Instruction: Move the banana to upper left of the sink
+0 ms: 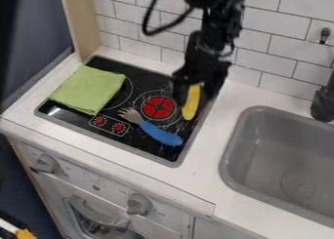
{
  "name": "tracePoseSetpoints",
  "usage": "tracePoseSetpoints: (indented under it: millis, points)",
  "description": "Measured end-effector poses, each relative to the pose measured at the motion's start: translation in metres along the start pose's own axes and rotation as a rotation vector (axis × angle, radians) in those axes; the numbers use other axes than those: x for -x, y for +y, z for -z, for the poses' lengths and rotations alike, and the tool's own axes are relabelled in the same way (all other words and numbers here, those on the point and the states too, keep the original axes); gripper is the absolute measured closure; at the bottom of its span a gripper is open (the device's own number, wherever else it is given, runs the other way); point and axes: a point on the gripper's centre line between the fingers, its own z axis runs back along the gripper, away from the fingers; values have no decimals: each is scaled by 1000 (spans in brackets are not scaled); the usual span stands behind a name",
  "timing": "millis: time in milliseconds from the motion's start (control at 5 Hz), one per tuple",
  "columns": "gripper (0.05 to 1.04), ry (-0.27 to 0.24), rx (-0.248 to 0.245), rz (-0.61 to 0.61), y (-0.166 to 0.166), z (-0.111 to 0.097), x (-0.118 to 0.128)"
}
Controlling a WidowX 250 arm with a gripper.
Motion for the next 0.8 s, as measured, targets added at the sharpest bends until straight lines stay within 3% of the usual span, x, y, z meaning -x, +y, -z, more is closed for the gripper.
tracePoseSetpoints:
  millis: [400,600,800]
  points:
    - [76,-37,74,-39,13,-39,-11]
    - [76,-67,72,-58,21,-45,-16]
    - [76,-67,71,-61,22,-44,-16]
